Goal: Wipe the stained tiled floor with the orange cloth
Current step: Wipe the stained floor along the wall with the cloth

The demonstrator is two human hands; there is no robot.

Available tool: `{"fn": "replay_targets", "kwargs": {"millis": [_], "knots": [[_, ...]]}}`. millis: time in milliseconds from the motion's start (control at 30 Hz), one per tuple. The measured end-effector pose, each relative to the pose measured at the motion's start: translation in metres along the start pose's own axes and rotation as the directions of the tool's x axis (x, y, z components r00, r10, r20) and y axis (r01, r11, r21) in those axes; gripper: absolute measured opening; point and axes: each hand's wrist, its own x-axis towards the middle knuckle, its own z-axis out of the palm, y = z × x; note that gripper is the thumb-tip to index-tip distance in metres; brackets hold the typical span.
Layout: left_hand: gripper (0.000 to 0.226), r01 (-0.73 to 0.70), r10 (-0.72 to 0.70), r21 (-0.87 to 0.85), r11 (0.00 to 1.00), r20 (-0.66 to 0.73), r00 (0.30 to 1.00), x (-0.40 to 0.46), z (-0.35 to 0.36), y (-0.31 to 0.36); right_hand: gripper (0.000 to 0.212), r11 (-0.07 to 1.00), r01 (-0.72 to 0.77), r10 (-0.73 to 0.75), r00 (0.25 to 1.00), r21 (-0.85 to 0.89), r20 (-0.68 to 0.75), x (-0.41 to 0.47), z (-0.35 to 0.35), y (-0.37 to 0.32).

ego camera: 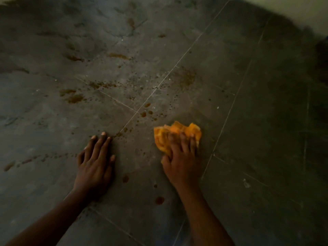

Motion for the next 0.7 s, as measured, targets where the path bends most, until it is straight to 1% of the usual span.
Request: {"fn": "replay_targets", "kwargs": {"millis": [33,67,100,167,200,233,300,367,433,467,500,533,600,633,667,700], "knots": [[0.069,-0.001,0.001,0.005,1.000,0.004,1.000,0.000,-0.001,0.001,0.072,0.999,-0.026,0.027,0.999,-0.019,0.020,-0.007,-0.002,0.015],[0.070,-0.001,0.001,0.011,1.000,0.012,1.000,0.000,0.000,0.002,0.073,0.993,-0.107,0.108,0.994,-0.045,0.025,-0.002,-0.004,0.030],[0.070,0.003,-0.003,0.017,1.000,0.016,1.000,0.000,0.000,0.003,0.075,0.972,-0.228,0.229,0.974,-0.063,0.003,0.014,-0.007,0.042],[0.070,0.013,-0.013,0.030,0.999,0.006,1.000,0.001,0.003,0.001,0.075,0.896,-0.444,0.444,0.896,-0.021,-0.002,0.064,-0.009,0.040],[0.070,0.011,-0.011,0.038,0.999,0.003,1.000,0.002,0.004,0.001,0.073,0.875,-0.483,0.482,0.875,0.010,0.049,0.086,-0.011,0.028],[0.070,0.009,-0.010,0.044,0.999,0.005,1.000,0.002,0.004,0.001,0.071,0.889,-0.457,0.454,0.886,0.013,0.092,0.098,-0.008,0.010],[0.069,0.014,-0.015,0.037,0.999,0.001,1.000,0.003,0.003,0.003,0.069,0.962,-0.272,0.267,0.956,0.029,0.120,0.086,0.000,-0.030],[0.068,0.014,-0.014,0.047,0.999,0.000,1.000,0.001,0.000,0.004,0.068,0.991,-0.128,0.126,0.990,0.040,0.066,0.022,0.010,-0.052],[0.067,0.010,-0.011,0.051,0.999,0.003,1.000,-0.002,0.000,0.006,0.070,0.998,-0.061,0.061,0.998,0.011,0.018,-0.038,0.007,-0.039],[0.067,0.007,-0.007,0.051,0.999,0.006,1.000,-0.003,0.001,0.005,0.071,0.997,-0.074,0.074,0.997,-0.020,0.017,-0.051,0.008,-0.024],[0.066,0.004,-0.004,0.050,0.999,-0.002,1.000,-0.003,0.000,0.006,0.073,0.992,-0.122,0.122,0.993,-0.039,0.003,-0.047,0.006,-0.010],[0.065,-0.002,0.002,0.052,0.999,-0.012,1.000,-0.002,0.000,0.006,0.075,0.978,-0.200,0.199,0.980,-0.050,-0.029,-0.033,0.005,0.001],[0.065,-0.007,0.008,0.049,0.999,-0.023,1.000,-0.002,0.001,0.005,0.077,0.937,-0.349,0.349,0.936,-0.001,-0.055,0.004,0.006,-0.004],[0.066,-0.006,0.007,0.044,0.999,-0.026,1.000,-0.002,0.002,0.005,0.073,0.925,-0.380,0.381,0.924,0.025,-0.029,0.018,0.009,-0.016],[0.066,-0.007,0.007,0.036,0.999,-0.026,1.000,-0.001,0.002,0.005,0.066,0.931,-0.364,0.364,0.931,0.036,-0.009,0.024,0.014,-0.030],[0.067,-0.003,0.003,0.023,1.000,-0.025,1.000,0.000,0.001,0.006,0.060,0.956,-0.290,0.291,0.957,0.047,-0.004,0.020,0.018,-0.043]]}}
